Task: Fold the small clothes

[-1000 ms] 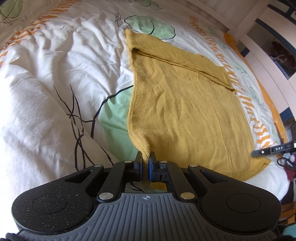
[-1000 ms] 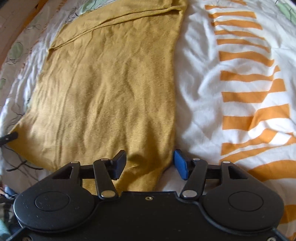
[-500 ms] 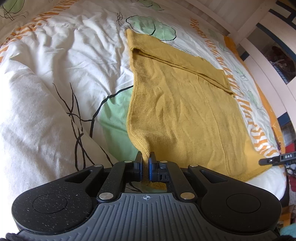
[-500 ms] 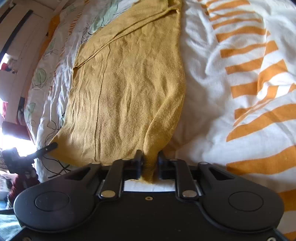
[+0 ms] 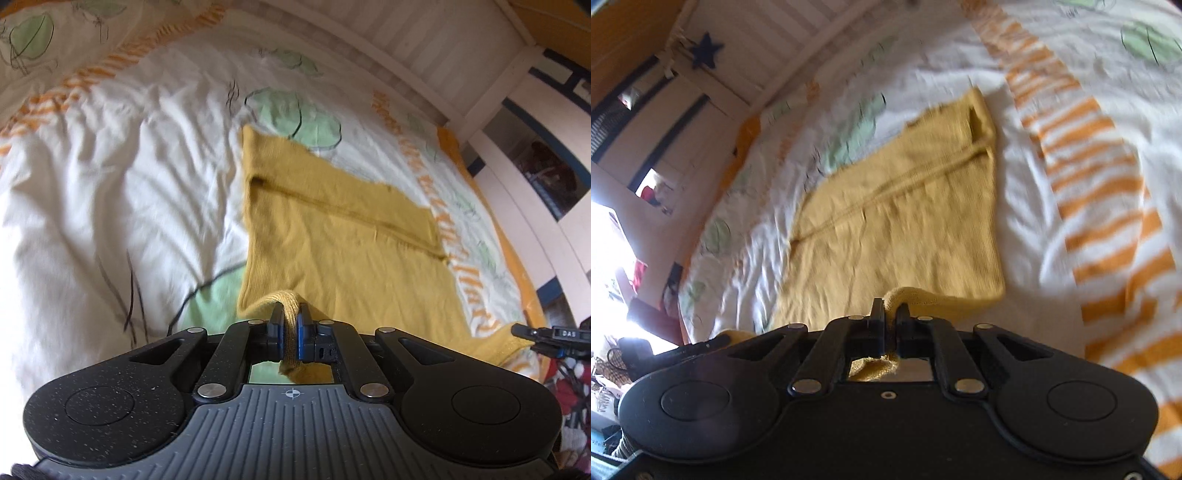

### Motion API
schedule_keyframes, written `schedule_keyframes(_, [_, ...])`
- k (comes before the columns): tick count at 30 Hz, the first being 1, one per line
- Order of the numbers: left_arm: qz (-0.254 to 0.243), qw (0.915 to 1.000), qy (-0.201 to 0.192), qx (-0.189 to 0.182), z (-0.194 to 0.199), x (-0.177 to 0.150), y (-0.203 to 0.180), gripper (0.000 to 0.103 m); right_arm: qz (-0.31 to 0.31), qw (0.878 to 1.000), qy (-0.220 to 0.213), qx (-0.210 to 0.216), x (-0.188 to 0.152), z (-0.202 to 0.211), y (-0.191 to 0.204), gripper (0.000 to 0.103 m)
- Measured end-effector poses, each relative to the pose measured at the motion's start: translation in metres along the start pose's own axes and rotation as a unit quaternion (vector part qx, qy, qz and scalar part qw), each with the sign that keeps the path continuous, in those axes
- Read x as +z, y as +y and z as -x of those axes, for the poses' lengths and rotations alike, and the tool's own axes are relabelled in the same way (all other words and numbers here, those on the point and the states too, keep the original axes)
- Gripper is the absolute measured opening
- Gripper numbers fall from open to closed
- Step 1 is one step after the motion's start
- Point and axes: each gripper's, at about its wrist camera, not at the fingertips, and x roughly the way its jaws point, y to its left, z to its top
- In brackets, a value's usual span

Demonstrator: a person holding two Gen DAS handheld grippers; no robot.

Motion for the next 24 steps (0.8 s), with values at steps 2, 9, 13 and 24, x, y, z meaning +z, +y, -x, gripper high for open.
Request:
schedule_keyframes(2, [0.005,0.9998,-0.016,-0.007,-0.003,0.016,-0.001,0.006,0.002,1.000,-0.022,0.005,0.014,-0.001,0.002,0.012])
schedule_keyframes(9, [-0.008,0.9965,-0.080,-0.022,-0.023,0.077,-0.019,0.006,0.011,0.995,-0.095,0.008,0.068,-0.021,0.001,0.012])
schedule_keyframes(13, [0.015,0.9947,-0.096,-0.034,-0.049,0.114,-0.019,0.006,0.006,0.992,-0.128,0.001,0.103,-0.041,-0.006,0.012])
schedule_keyframes(24, [0.053,0.9916,-0.114,0.030,-0.131,0.171,0.007,0.005,-0.004,0.989,-0.138,-0.048,0.163,-0.130,-0.040,0.011])
